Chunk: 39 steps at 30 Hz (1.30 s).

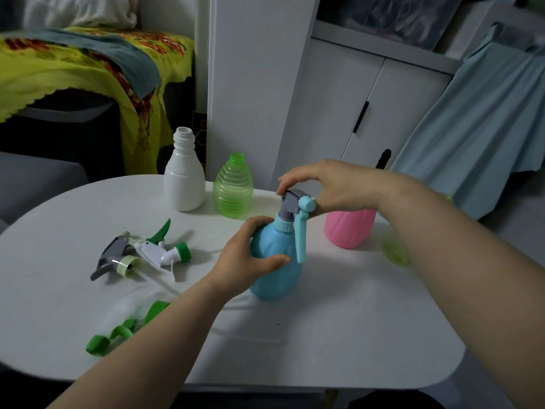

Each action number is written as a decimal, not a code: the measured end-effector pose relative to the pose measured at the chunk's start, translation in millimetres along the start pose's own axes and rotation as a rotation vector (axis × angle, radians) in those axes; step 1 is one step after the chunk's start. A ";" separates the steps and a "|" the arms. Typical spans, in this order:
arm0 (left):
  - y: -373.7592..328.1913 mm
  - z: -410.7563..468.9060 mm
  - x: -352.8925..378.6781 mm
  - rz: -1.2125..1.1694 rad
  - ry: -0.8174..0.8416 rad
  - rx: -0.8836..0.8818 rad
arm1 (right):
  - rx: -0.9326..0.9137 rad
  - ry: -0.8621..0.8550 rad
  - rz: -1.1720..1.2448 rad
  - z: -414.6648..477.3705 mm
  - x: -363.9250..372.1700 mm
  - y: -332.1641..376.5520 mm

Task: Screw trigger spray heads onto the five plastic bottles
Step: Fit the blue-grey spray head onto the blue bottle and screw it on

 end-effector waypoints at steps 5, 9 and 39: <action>0.8 -0.8 1.2 -0.018 -0.039 -0.016 | 0.011 -0.123 -0.003 4.8 2.8 1.6; -0.3 -1.4 2.4 -0.043 -0.037 -0.029 | 0.036 -0.190 0.035 5.5 6.6 -0.5; 0.7 1.0 5.7 0.033 -0.025 -0.016 | -0.184 -0.101 -0.663 5.3 5.8 11.1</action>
Point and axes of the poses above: each hand's wrist, its own z-axis towards the middle knuckle, its own x-axis out of the palm, y = z × x, the point moved 5 cm from there along z, towards the middle knuckle, and after that the axes turned 4 degrees about x, right-handed, at the moved point
